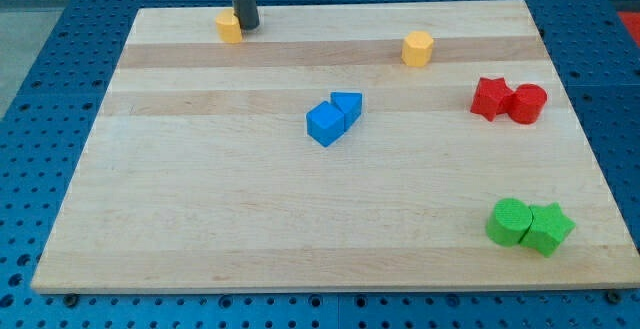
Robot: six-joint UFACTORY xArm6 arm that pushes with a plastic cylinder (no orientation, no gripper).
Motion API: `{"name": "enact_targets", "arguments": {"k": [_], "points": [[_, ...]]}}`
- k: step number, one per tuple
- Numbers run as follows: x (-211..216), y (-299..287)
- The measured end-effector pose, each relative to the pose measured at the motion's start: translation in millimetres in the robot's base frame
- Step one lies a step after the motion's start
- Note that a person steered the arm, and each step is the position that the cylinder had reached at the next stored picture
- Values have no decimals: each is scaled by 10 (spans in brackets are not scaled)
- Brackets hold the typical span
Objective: Move the yellow heart to the top left of the board
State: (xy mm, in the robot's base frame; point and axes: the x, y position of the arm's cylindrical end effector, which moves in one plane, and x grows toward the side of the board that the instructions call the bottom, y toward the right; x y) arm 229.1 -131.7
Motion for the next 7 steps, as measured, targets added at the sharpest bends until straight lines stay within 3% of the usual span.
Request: {"name": "enact_targets", "arguments": {"k": [2, 6, 7], "points": [[227, -276], [258, -481], [226, -214]]}}
